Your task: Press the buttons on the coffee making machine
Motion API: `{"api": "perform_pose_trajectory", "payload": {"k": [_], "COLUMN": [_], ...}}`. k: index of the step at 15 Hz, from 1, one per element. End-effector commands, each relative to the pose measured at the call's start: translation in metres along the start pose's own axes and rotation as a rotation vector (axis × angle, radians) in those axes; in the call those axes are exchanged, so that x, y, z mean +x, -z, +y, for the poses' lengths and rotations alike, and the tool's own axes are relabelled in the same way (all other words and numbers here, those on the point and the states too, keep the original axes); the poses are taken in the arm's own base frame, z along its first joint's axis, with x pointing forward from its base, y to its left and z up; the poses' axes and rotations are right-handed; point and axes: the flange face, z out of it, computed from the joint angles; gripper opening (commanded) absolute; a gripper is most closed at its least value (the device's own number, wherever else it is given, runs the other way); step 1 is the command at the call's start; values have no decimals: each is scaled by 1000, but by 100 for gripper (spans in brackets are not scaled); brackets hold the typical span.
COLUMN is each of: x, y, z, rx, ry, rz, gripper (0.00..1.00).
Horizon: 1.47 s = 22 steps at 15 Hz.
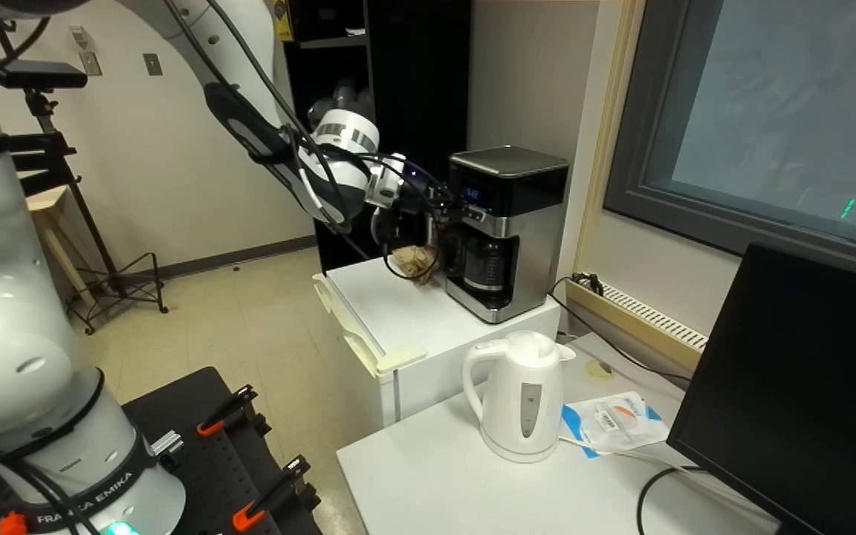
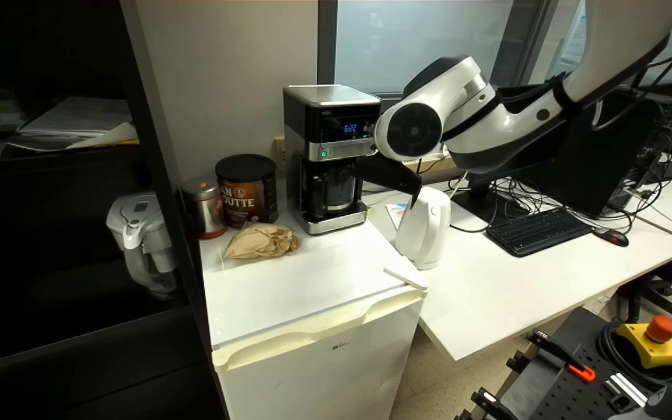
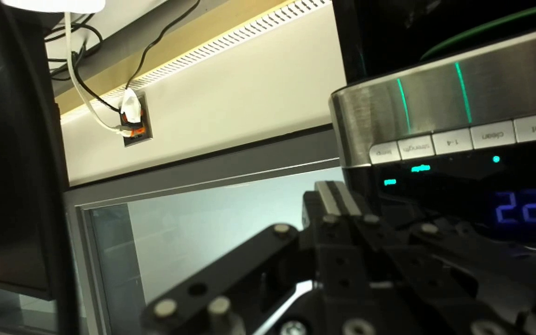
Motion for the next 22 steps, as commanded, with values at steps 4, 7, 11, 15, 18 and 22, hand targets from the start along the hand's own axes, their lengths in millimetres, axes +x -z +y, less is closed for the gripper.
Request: {"api": "perform_pose_trajectory", "payload": {"k": [4,7,11,15,18,22], "x": [-7,-11,-14,-15,-14,-14], "y": [-11,-14,-19,-22,-24,-26], "z": [-17,-21,-26,-30,-33,-34], "rx": [7,6,5,6,6,1], "ry": [13,15,17,16,13,14], "rz": [-10,-15,-18,-17,-15,-17], "gripper": [0,0,0,0,0,0]}}
